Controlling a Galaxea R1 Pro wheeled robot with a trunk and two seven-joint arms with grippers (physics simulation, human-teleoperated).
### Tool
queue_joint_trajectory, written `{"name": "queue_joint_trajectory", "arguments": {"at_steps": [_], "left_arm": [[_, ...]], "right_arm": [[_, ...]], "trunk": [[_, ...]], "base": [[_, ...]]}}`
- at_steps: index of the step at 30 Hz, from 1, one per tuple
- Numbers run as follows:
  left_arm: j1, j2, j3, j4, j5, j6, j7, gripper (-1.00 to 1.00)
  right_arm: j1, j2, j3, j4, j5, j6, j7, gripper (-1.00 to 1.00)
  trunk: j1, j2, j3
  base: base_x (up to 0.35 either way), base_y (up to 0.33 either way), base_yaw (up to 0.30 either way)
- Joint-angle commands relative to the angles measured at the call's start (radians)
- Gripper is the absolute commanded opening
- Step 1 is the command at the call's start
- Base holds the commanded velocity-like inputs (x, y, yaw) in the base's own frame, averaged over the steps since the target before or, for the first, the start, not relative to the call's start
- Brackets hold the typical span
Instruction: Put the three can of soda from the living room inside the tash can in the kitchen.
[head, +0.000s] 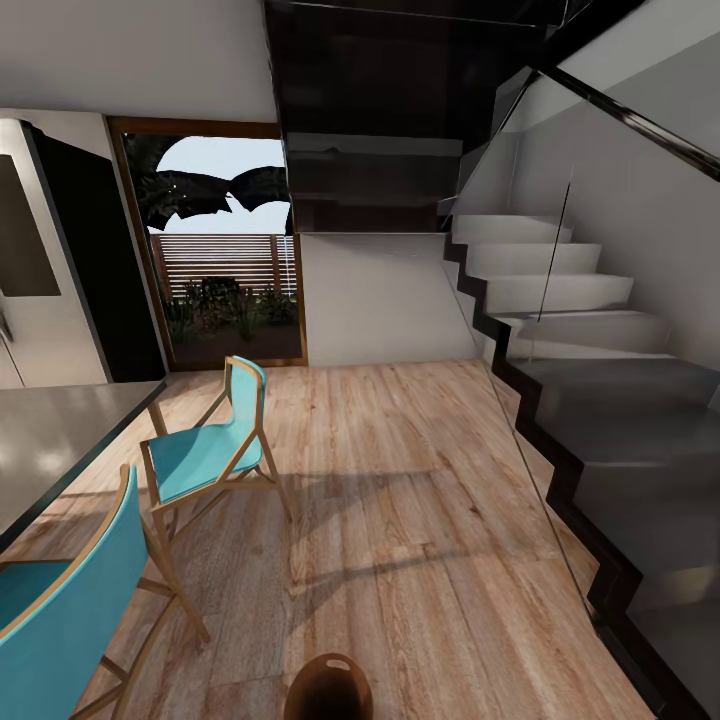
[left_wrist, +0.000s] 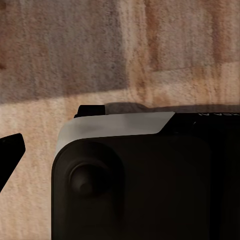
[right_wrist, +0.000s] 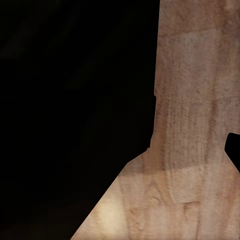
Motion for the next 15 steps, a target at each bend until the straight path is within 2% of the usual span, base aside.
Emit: {"name": "queue_joint_trajectory", "arguments": {"at_steps": [1, 15], "left_arm": [[0.000, 0.000, 0.000, 0.000, 0.000, 0.000, 0.000, 1.00], [0.000, 0.000, 0.000, 0.000, 0.000, 0.000, 0.000, 1.00]], "right_arm": [[0.000, 0.000, 0.000, 0.000, 0.000, 0.000, 0.000, 1.00], [0.000, 0.000, 0.000, 0.000, 0.000, 0.000, 0.000, 1.00]], "trunk": [[0.000, 0.000, 0.000], [0.000, 0.000, 0.000]], "base": [[0.000, 0.000, 0.000], [0.000, 0.000, 0.000]]}}
